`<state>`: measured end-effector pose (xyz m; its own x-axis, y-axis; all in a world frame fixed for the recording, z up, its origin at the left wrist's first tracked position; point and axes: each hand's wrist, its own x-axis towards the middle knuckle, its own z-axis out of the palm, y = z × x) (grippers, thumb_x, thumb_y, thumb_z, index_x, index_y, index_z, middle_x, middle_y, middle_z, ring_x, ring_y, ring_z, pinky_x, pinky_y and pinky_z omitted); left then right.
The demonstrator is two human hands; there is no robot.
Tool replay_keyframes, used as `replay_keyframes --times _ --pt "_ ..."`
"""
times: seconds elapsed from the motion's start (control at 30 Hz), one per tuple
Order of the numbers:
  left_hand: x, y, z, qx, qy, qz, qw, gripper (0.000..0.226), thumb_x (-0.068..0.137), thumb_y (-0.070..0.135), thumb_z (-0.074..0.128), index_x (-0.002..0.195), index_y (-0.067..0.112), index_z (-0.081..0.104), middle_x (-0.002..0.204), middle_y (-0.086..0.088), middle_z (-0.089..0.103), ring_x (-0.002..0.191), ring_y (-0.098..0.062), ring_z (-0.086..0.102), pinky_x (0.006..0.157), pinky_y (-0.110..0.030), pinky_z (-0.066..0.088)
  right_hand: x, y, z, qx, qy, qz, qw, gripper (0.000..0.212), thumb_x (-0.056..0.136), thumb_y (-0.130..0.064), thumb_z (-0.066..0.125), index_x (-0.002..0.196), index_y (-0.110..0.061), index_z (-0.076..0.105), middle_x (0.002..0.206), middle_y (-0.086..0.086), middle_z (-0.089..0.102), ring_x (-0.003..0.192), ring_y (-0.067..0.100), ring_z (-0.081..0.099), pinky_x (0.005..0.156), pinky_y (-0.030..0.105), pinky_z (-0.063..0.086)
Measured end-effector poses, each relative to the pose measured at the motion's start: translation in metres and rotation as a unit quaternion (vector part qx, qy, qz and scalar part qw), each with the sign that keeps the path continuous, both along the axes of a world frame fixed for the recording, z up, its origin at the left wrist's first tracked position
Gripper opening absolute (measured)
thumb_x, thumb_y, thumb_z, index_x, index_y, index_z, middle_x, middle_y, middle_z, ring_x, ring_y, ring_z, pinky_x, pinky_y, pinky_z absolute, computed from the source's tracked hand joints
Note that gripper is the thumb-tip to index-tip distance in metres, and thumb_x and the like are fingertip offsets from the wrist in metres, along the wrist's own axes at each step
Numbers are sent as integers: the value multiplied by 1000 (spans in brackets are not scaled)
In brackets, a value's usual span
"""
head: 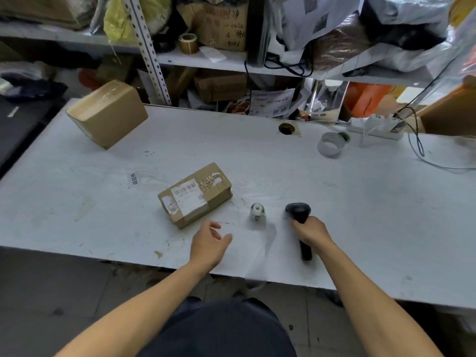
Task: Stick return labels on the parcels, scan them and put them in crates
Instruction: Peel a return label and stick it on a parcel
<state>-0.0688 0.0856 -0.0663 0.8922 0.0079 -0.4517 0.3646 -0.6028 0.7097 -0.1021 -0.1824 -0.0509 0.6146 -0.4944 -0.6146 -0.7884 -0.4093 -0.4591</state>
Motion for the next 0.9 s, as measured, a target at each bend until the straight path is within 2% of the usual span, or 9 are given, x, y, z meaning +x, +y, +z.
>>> replay_keyframes --times 0.07,0.2,0.33,0.47,0.53,0.63,0.7,0.8,0.9 --pt "11 -22 5 30 -18 -137 990 61 81 36 79 134 29 49 123 4 56 104 -18 62 86 -34 53 -2 4 -1 -6 -4 -18 1000 37 95 -43 57 101 -6 59 99 12 61 84 25 60 73 36 48" --pt "39 -65 7 51 -81 -225 970 86 80 35 78 154 32 34 151 -4 41 133 -25 48 107 -39 44 -11 18 2 -129 -65 -70 987 97 83 -55 71 153 -8 24 144 15 30 134 37 32 111 46 31" --pt "54 -86 -9 64 -107 -251 960 56 87 34 73 139 25 54 135 -7 53 122 -28 56 98 -33 44 -14 24 7 -168 -230 -51 957 69 90 -35 70 148 -14 38 136 10 37 125 27 37 109 37 33" --pt "52 -79 -11 33 -170 -245 954 26 91 25 70 116 18 69 112 -3 68 99 -20 63 83 -24 44 -6 33 18 -33 -284 -8 958 31 96 -24 63 126 -15 61 104 0 61 91 12 60 85 28 53" --pt "46 -68 -6 -7 -227 -250 941 21 91 19 72 111 15 71 104 0 68 92 -13 64 82 -23 51 0 43 18 51 -241 -30 969 35 98 -31 62 130 -17 59 103 -3 62 92 10 62 78 22 51" --pt "37 -52 3 -84 -298 -242 920 21 87 4 74 106 11 72 105 1 66 85 -2 63 85 -20 56 10 56 14 184 -184 -94 961 56 98 -45 60 146 -21 45 127 -3 58 103 17 65 79 29 53" --pt "30 -45 13 -98 -328 -232 910 23 84 -1 75 105 10 74 113 0 67 89 -2 64 87 -13 53 16 60 13 251 -164 -102 949 59 98 -49 58 149 -24 42 134 -3 59 100 17 68 73 27 49" --pt "26 -35 21 -108 -352 -224 902 26 80 -5 76 101 11 75 117 -1 67 100 -7 65 89 -14 52 22 64 15 356 -161 -85 917 37 100 -41 59 127 -17 66 111 1 74 91 17 69 70 26 46" --pt "26 -29 27 -127 -335 -224 906 41 78 -6 74 114 13 67 123 1 62 110 -6 62 93 -15 51 26 64 11 383 -206 -68 898 24 101 -25 61 122 -18 71 110 4 76 100 22 67 80 33 50"
